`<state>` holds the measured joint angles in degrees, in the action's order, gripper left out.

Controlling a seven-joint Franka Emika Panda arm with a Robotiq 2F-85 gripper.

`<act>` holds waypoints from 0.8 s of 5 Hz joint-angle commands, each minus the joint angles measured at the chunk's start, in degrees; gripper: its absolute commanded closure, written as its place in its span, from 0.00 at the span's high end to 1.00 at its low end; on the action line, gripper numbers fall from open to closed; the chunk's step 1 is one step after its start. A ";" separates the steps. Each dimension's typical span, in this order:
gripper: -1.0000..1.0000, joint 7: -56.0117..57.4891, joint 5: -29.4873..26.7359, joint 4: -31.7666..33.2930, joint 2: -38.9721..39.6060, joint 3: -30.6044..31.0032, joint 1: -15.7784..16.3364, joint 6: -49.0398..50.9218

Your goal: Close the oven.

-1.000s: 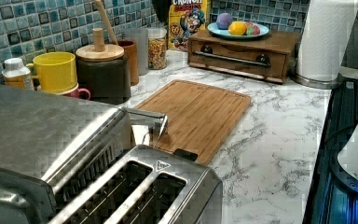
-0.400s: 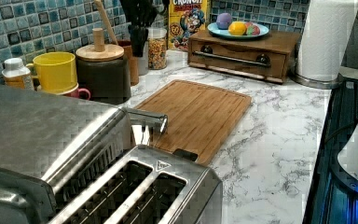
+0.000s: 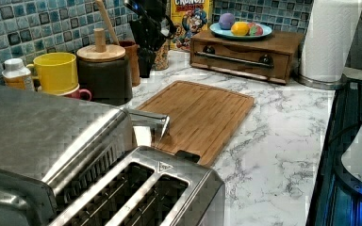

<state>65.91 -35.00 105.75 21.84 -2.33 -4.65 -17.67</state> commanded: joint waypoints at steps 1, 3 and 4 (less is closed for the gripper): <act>0.00 11.96 -11.81 -6.27 0.46 0.09 -5.29 -2.28; 0.00 18.08 -15.05 -1.37 2.84 4.76 -5.29 -9.89; 0.00 19.40 -17.14 -3.85 6.95 5.63 -5.60 -9.23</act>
<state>82.75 -48.23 105.42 27.53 -0.24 -12.92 -26.24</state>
